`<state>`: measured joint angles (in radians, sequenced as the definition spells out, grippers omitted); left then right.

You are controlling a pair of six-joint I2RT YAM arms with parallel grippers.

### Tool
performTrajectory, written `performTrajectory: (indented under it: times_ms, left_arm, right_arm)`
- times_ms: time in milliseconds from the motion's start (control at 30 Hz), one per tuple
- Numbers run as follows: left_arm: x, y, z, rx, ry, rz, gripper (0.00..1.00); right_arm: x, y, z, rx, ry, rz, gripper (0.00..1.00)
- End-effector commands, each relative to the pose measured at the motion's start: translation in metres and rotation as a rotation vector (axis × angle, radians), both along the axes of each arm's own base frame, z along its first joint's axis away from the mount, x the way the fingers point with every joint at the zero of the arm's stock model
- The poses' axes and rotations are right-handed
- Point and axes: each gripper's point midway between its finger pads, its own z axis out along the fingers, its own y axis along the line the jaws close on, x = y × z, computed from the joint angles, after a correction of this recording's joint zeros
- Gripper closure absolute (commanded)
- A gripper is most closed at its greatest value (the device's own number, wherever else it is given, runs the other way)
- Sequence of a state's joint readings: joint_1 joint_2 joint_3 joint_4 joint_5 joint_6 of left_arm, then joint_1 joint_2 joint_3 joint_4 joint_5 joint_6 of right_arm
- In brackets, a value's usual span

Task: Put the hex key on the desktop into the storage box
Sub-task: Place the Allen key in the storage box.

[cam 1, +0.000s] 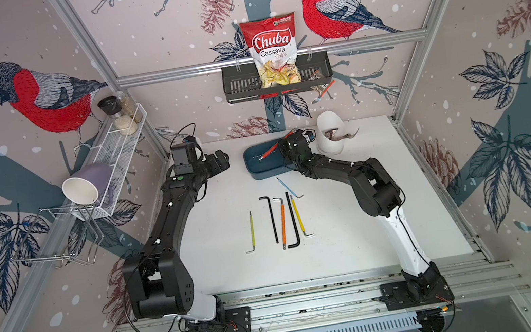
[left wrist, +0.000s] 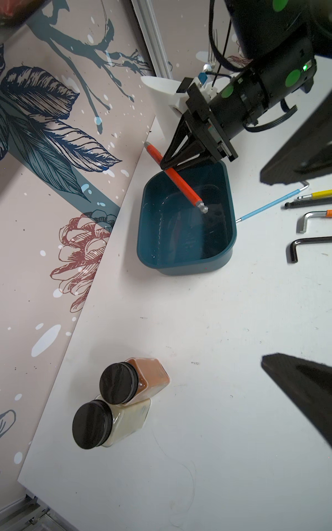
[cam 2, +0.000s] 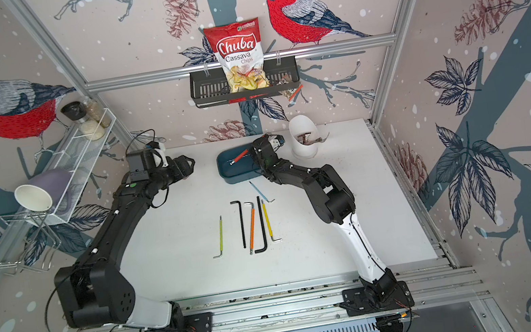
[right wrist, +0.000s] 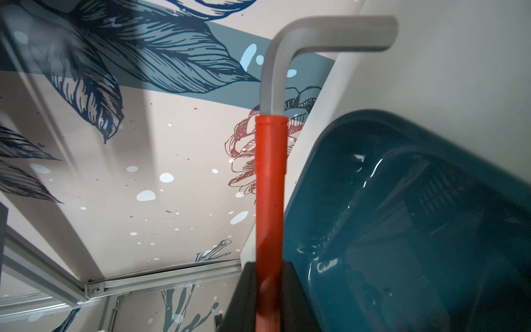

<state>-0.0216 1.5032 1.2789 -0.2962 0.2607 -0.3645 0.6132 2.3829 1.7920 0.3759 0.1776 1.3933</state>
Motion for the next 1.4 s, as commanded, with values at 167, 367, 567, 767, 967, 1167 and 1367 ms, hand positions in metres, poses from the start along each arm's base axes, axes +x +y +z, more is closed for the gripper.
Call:
performTrajectory:
  times_ms: [167,367,567,767,967,1167,1367]
  left_arm:
    - [0.003,-0.002,0.008,-0.017,-0.035,-0.015,0.05]
    - [0.003,-0.002,0.008,-0.02,-0.034,-0.016,0.05]
    - [0.003,-0.003,0.006,-0.024,-0.028,-0.02,0.05]
    - [0.004,-0.002,0.003,-0.021,-0.023,-0.016,0.05]
    - [0.006,-0.001,0.0,-0.015,-0.014,-0.01,0.05]
    - [0.006,-0.001,-0.004,-0.015,-0.001,-0.012,0.04]
    - [0.007,0.001,-0.006,-0.008,0.004,-0.007,0.05]
  right_arm:
    - [0.009,0.018,0.004,0.012,-0.018,-0.008,0.96]
    - [0.006,0.02,-0.009,-0.007,0.005,-0.009,0.82]
    - [-0.001,0.027,-0.013,-0.009,0.01,0.029,0.61]
    - [-0.008,0.03,0.001,-0.026,-0.014,0.064,0.53]
    - [-0.015,0.032,0.021,-0.018,-0.036,0.092,0.45]
    - [-0.017,0.029,0.023,-0.012,-0.024,0.105,0.4]
    - [-0.015,0.026,-0.001,0.001,0.035,0.094,0.37]
